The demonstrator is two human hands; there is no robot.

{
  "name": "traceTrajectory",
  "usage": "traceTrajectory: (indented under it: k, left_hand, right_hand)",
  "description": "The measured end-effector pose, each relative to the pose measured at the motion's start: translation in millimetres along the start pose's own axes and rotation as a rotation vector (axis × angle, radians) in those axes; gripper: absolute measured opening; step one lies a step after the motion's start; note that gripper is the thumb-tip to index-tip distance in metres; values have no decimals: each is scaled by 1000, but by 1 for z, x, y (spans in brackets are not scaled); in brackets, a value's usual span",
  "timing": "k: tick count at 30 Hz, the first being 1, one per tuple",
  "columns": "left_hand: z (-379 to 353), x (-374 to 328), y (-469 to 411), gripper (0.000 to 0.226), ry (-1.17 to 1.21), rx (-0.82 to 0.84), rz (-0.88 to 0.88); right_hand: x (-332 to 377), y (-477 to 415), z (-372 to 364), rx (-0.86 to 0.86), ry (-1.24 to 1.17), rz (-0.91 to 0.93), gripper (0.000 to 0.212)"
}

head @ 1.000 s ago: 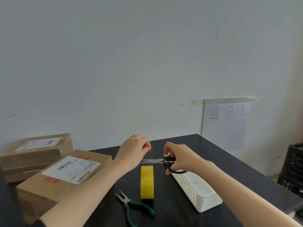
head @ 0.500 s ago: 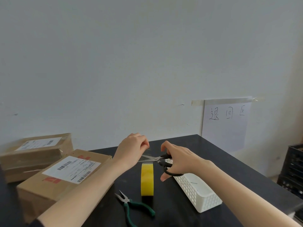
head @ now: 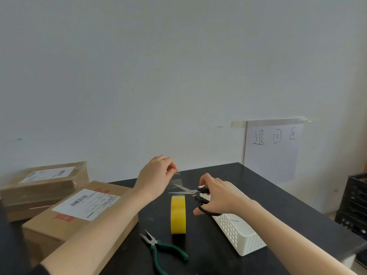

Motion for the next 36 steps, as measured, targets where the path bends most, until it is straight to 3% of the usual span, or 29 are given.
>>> traceTrajectory:
  k: [5,12,19,27,36]
  left_hand:
    - [1,2,5,9,1,3,12]
    - [3,4,18,9,8,16,35]
    - [-2,8,37,7,11,68,68]
    - [-9,8,58,8,9,146,136]
    - [-2,-11,78,14,-101,188,134]
  right_hand:
    - [-11,4,-16,-10,-320,-131,56]
    - [-17,13,-32,-78,-433,-307,50]
    - [-7,35,-38,-151,-351,-408,36]
    - [1,50,-64,-160,-208,-497,49]
    - [4,54,-95,-86,-7,-496,49]
Point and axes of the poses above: each hand's wrist, its own y-axis away from the middle knuckle, its own z-axis out of the back of the hand, x = y × z, the point moved 8 cm from there along -y, towards the middle knuckle, and after that the axes turned 3 degrees about x, right-handed, at the moved point
